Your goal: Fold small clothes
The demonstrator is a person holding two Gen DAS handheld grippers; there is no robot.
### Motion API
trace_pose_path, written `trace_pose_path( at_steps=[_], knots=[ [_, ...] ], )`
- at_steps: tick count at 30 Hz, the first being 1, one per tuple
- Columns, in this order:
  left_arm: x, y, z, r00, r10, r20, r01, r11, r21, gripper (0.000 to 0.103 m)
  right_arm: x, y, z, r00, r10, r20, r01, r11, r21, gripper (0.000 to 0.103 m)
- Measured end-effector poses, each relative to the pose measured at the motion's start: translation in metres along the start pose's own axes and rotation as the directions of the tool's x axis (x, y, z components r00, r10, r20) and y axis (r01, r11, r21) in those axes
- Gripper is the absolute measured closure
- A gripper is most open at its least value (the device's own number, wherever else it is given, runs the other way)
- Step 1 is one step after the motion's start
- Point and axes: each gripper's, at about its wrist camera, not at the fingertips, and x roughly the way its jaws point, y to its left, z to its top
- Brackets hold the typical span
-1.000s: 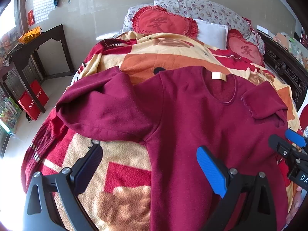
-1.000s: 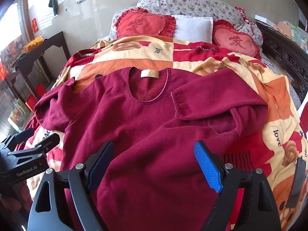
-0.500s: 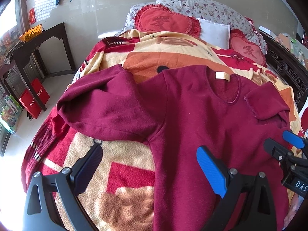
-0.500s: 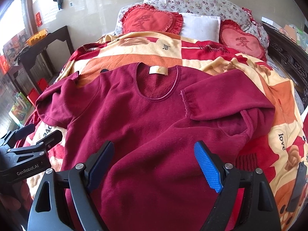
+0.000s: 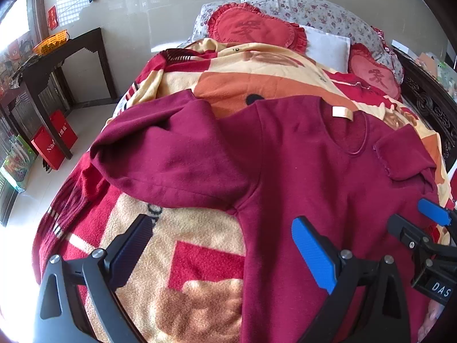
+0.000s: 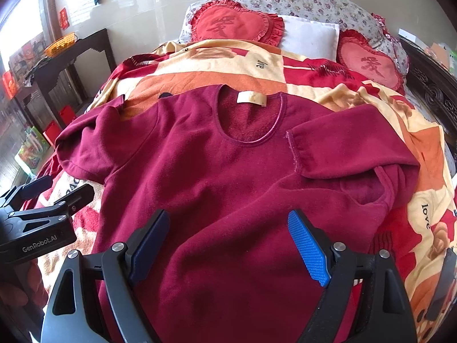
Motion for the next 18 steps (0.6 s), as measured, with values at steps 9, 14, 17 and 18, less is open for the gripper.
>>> trace_pose_path(
  at_steps=[9,14,17,18],
  knots=[
    [0.005,0.009,0.001,1.000,0.008,-0.007,-0.008,1.000,-0.016,0.003,0.007,0.013,0.003,1.000,0.009,-0.011,-0.010,0.999,-0.033,0.034],
    [0.010,0.019,0.004,1.000,0.016,-0.011,-0.017,0.999,-0.029,0.003,0.011,0.021,0.008,1.000,0.022,-0.006,-0.023,0.999,-0.041,0.034],
    [0.014,0.031,0.007,1.000,0.028,-0.015,-0.028,0.998,-0.053,0.003,0.016,0.027,0.014,0.999,0.034,-0.004,-0.034,0.998,-0.052,0.034],
    [0.016,0.036,0.009,0.999,0.033,-0.016,-0.034,0.998,-0.062,0.003,0.018,0.030,0.017,0.999,0.039,-0.003,-0.040,0.998,-0.057,0.034]
  ],
)
